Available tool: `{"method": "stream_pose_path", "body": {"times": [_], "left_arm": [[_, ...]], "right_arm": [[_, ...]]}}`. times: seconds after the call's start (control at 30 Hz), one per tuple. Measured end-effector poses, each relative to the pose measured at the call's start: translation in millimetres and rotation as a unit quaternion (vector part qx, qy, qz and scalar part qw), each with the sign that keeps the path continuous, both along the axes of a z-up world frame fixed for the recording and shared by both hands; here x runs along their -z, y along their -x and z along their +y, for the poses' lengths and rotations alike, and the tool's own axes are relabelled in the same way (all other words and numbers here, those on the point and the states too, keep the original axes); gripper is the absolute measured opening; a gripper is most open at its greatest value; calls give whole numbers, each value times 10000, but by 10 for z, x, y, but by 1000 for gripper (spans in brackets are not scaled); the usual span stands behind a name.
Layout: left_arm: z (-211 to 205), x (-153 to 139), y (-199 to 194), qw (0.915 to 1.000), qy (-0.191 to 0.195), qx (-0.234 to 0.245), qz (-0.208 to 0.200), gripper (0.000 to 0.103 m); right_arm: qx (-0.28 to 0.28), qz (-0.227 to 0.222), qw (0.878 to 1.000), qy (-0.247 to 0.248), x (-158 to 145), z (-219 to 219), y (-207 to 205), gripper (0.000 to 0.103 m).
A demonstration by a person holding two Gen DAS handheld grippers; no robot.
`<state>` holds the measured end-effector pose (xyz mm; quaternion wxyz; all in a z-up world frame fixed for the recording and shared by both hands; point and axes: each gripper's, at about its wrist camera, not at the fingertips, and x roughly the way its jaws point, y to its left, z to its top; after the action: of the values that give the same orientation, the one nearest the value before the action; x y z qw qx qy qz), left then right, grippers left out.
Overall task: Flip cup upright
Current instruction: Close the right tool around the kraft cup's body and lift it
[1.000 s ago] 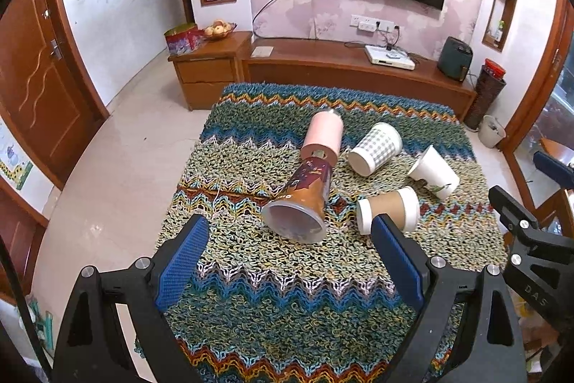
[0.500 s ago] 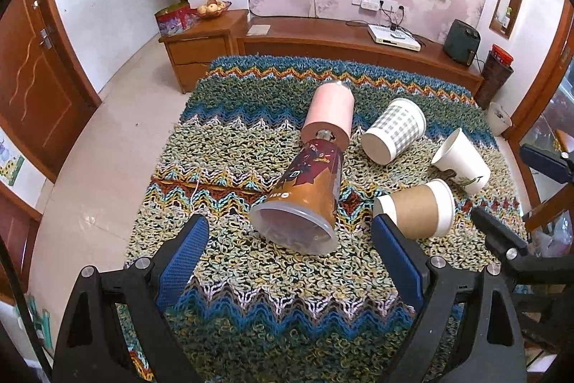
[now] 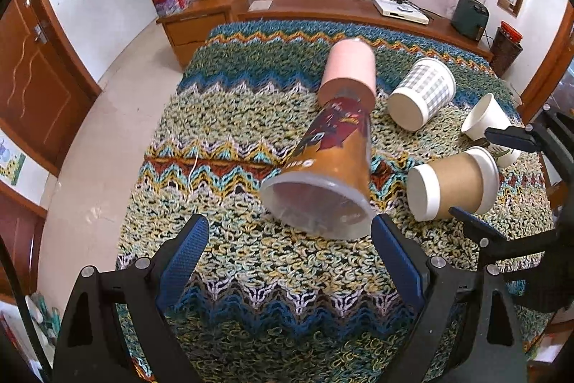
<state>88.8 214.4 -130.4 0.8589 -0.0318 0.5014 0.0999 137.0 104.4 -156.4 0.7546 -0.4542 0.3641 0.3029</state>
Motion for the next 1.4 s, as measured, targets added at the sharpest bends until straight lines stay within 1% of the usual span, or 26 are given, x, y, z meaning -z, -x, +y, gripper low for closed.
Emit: {"method": "stream_pose_path", "body": {"times": [0.1,0.2,0.27,0.3,0.5,0.77,0.87,0.93,0.97,1.03,1.1,1.23,1.3,1.37,1.4], "left_arm": [[47,53,-2,9999,37,-50,86,93],[68,98,-4,9998,69,-84,146,93],[70,114,-11,9998,109,-80,171,93],[67,122,-19,9997,113,-73,187,93],[63,112,-46,9997,175,0,147,93],[94,93,-48,9997,224,-14,113,93],[102,88,-48,9996,256,-23,102,93],[103,89,-50,9995,279,-14,111,93],[102,91,-50,9995,298,-9,117,93],[98,87,-50,9994,313,-2,118,93],[87,78,-50,9995,296,15,110,93],[73,59,-50,9994,325,32,101,93],[64,50,-49,9994,327,51,95,93],[56,41,-50,9994,321,65,98,93],[56,41,-49,9994,320,66,104,93]], "right_arm": [[-405,-154,9982,406,150,79,45,72],[-706,-319,9939,788,262,113,77,72],[-819,-396,9913,950,308,130,92,72],[-883,-527,9894,1029,323,131,112,72],[-892,-716,9887,971,248,97,208,72],[-727,-824,9877,1112,238,27,233,72],[-540,-710,9907,1031,220,2,181,72],[-318,-548,9939,899,196,-41,124,72],[-191,-429,9956,807,182,-57,85,72],[193,-31,9986,488,125,-121,-23,72],[554,313,9979,146,62,-186,-131,72],[1022,731,9917,-274,7,-260,-252,72],[1214,764,9890,-375,-10,-290,-307,72],[1221,610,9900,-346,-11,-263,-309,72],[1126,495,9920,-297,-27,-234,-280,72]]}}
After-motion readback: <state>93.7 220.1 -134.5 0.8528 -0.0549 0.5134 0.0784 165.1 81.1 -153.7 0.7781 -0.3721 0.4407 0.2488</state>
